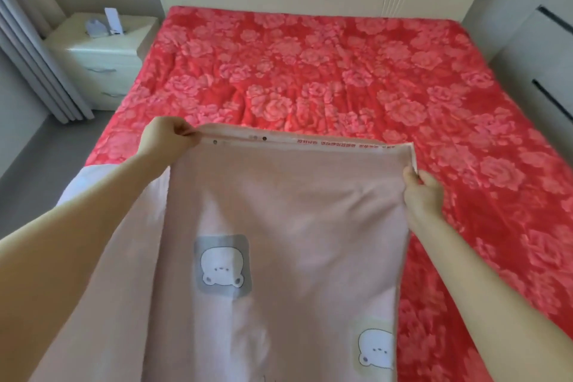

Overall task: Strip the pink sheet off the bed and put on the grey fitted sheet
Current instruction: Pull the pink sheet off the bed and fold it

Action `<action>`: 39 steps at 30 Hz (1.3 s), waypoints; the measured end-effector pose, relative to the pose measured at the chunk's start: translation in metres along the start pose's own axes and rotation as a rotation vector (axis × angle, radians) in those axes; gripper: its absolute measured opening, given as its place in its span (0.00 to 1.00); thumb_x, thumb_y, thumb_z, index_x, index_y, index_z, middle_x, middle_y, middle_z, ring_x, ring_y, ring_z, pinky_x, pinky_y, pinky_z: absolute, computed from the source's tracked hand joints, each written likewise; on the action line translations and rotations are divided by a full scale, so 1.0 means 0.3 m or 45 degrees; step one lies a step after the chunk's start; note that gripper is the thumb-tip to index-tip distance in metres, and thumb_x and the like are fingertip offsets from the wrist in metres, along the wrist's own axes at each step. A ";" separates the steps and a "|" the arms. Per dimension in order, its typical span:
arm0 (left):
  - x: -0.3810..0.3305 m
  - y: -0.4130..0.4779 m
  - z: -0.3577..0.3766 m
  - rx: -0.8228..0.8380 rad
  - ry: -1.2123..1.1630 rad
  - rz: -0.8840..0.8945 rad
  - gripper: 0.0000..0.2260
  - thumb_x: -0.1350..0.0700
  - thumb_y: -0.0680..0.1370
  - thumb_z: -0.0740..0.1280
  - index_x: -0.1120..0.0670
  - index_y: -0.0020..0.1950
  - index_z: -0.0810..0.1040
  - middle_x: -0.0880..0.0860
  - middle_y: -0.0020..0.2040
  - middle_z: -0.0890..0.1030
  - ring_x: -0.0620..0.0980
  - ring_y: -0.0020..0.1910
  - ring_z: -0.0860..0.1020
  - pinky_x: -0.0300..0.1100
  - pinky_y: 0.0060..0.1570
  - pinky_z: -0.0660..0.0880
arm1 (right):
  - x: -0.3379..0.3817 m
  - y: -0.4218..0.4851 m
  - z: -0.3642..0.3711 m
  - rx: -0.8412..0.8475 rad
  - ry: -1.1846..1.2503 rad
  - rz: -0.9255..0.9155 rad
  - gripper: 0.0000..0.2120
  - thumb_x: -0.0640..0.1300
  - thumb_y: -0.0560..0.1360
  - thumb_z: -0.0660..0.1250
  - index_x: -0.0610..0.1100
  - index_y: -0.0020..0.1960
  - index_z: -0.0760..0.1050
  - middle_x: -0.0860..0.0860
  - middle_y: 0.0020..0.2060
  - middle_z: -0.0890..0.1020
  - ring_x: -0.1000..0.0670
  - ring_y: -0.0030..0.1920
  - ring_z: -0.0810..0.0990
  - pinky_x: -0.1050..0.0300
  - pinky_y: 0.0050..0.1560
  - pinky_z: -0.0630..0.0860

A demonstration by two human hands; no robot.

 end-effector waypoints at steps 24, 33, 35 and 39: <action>1.064 -1.471 0.122 -0.068 0.195 -1.369 0.16 0.52 0.74 0.70 0.60 0.57 0.77 0.58 0.54 0.80 0.60 0.55 0.77 0.48 0.50 0.71 | -0.385 -1.172 0.463 1.486 -0.917 -0.728 0.15 0.43 0.74 0.67 0.43 0.61 0.76 0.47 0.55 0.81 0.43 0.56 0.78 0.53 0.55 0.72; 1.222 -1.912 0.246 -0.607 -0.695 -2.008 0.17 0.53 0.76 0.69 0.67 0.39 0.72 0.55 0.32 0.72 0.51 0.29 0.71 0.41 0.32 0.67 | -0.673 -1.601 0.606 1.351 -0.592 0.599 0.27 0.48 0.73 0.71 0.38 0.67 0.68 0.41 0.59 0.79 0.45 0.55 0.80 0.53 0.52 0.77; 1.234 -1.923 0.212 -0.638 -0.526 -1.870 0.14 0.53 0.75 0.70 0.62 0.53 0.75 0.55 0.45 0.78 0.53 0.44 0.75 0.45 0.47 0.70 | -0.703 -1.676 0.681 1.353 -0.318 0.898 0.23 0.47 0.72 0.72 0.38 0.63 0.72 0.40 0.58 0.80 0.45 0.52 0.82 0.56 0.42 0.79; 1.354 -1.916 0.066 -0.741 -0.390 -1.667 0.29 0.46 0.72 0.72 0.56 0.68 0.68 0.56 0.64 0.74 0.56 0.64 0.71 0.52 0.64 0.67 | -0.693 -1.830 0.781 1.256 -0.295 0.927 0.35 0.47 0.67 0.77 0.37 0.68 0.67 0.44 0.62 0.77 0.45 0.60 0.77 0.48 0.62 0.74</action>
Point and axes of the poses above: each hand's wrist, its own y-axis towards the middle knuckle, its own z-axis out of the palm, x = y × z, the point moved 2 cm from there along y, towards the middle knuckle
